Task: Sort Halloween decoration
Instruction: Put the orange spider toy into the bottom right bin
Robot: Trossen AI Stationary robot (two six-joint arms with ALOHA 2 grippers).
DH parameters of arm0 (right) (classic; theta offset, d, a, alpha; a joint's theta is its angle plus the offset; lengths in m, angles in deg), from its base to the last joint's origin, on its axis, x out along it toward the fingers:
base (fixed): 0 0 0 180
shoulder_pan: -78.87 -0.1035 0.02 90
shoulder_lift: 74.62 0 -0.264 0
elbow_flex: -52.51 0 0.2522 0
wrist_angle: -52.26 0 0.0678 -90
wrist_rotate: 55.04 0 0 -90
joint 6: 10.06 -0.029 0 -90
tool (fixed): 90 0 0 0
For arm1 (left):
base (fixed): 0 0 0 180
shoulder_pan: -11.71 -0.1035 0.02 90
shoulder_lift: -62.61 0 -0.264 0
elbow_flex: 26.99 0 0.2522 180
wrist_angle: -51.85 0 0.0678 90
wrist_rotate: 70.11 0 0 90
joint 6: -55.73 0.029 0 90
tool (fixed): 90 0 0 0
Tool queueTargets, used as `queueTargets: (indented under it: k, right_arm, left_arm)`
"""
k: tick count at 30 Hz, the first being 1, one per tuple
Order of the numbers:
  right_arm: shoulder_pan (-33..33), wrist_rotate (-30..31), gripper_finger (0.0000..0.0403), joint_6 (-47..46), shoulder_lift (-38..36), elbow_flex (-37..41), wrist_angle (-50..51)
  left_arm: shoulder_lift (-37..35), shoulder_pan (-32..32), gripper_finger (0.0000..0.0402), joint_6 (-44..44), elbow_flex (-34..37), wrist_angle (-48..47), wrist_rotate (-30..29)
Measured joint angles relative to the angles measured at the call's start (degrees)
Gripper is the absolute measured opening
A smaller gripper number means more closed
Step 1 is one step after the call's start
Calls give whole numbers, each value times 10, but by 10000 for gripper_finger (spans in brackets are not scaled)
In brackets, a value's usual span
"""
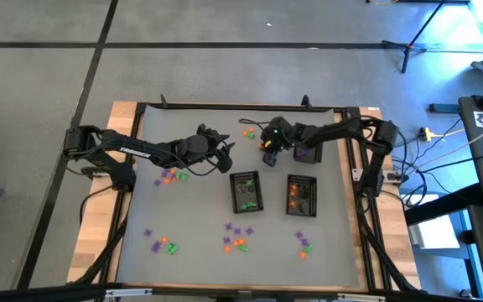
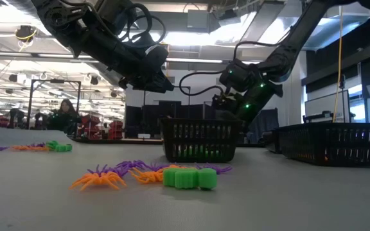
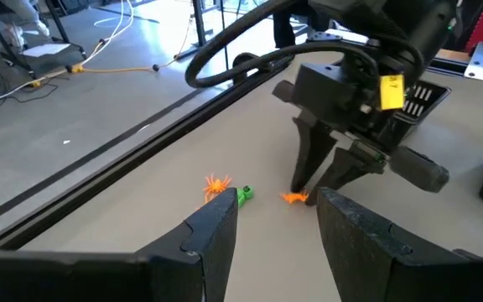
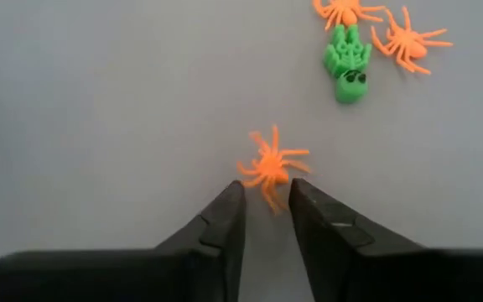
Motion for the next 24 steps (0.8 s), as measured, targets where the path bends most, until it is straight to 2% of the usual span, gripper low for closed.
queueTargets:
  k: [5, 12, 19, 24]
  right_arm:
    - [0, 0, 106, 4, 11, -1, -5]
    - [-1, -6, 11, 10, 11, 0, -4]
    - [-2, 3, 4, 10, -1, 1, 0]
    - [-1, 7, 2, 7, -71, 5, 69]
  left_arm:
    - [0, 0, 157, 0, 0, 0, 0]
    - [0, 0, 157, 0, 0, 0, 0]
    - [0, 0, 157, 0, 0, -1, 0]
    - [0, 0, 157, 0, 0, -13, 0]
